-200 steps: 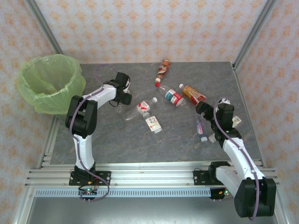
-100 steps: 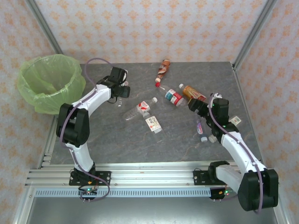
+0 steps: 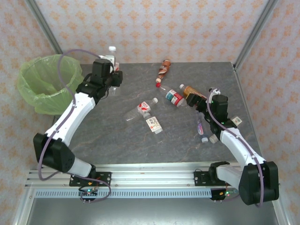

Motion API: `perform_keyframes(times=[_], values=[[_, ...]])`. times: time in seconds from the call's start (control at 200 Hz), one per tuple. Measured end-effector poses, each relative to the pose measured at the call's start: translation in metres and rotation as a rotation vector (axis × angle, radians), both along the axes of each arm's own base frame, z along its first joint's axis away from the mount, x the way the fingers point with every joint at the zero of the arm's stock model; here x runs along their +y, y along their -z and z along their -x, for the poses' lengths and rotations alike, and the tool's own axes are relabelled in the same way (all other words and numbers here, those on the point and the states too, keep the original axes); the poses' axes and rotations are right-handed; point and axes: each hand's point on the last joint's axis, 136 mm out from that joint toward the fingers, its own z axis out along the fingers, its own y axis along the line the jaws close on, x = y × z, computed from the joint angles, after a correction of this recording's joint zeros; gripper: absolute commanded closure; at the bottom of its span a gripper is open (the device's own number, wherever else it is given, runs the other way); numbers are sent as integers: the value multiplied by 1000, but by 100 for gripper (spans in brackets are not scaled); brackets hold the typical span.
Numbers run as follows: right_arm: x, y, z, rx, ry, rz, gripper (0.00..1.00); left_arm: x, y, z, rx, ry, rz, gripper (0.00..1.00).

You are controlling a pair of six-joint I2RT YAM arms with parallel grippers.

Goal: Put the plastic bottles in the bin

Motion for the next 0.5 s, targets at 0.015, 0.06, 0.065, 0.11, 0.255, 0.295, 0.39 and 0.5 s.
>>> perform_keyframes(times=[0.015,0.06,0.065,0.11,0.255,0.295,0.39,0.5], values=[[0,0,-1,-1,1,-2,1,2,-5,1,-14,-8,1,45],[0,-1,-3,-5,3,-8,1,8,-20,5,-54,-32,-3,45],[0,-1,-3,-6,3,-8,1,9,-22,6,-58,-35,-4,45],[1,-2,-4,-14,5,-14,1,14,-35,8,-87,-58,-11,45],[1,-7,-9,-37,10,-31,1,34,-74,9,-176,-153,-66,46],[1,-8,-9,-40,12,-35,1,39,-85,10,-199,-182,-82,46],[1,-10,-10,-48,14,-40,1,53,-108,11,-255,-243,-108,45],[1,-13,-8,-57,14,-40,1,73,-129,12,-307,-300,-119,45]])
